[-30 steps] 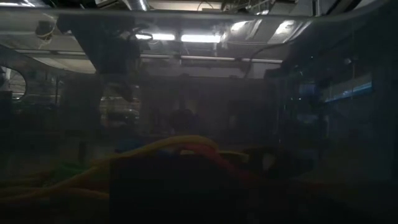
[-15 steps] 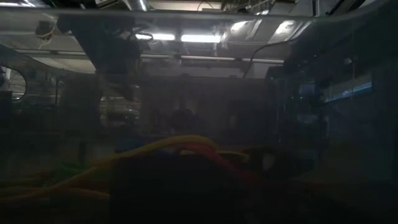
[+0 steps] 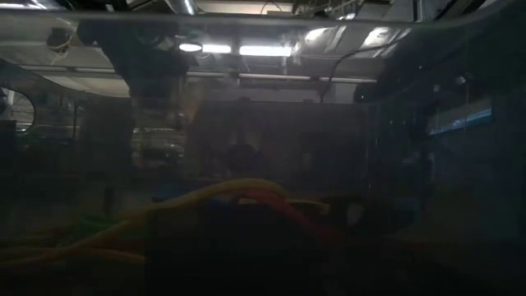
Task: Pick and place rubber bands into bin
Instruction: Put the green rubber band into the black bin
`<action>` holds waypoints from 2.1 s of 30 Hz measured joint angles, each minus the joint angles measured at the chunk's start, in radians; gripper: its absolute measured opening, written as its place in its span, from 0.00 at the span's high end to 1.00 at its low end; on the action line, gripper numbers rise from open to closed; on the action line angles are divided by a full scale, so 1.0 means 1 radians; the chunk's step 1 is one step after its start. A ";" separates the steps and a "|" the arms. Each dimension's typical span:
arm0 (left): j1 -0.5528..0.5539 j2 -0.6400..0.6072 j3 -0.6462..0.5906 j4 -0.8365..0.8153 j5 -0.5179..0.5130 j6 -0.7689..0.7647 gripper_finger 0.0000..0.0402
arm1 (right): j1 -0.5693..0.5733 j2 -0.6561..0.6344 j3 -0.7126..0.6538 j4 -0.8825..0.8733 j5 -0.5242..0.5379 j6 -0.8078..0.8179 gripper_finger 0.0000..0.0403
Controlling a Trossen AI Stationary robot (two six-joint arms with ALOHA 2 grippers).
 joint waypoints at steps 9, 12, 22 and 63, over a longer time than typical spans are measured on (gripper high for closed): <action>-0.031 0.000 0.000 0.017 0.009 -0.007 1.00 | 0.000 -0.277 0.000 -0.061 -0.002 0.019 0.99; -0.035 0.000 0.000 0.016 0.005 -0.007 1.00 | 0.003 -0.374 0.004 -0.089 -0.002 0.061 1.00; -0.033 0.000 0.000 0.014 -0.001 0.168 1.00 | 0.075 -0.532 0.096 -0.185 -0.031 0.218 1.00; -0.421 -0.522 -0.233 0.075 -0.262 0.090 1.00 | 1.021 0.326 1.084 -0.079 0.115 0.233 1.00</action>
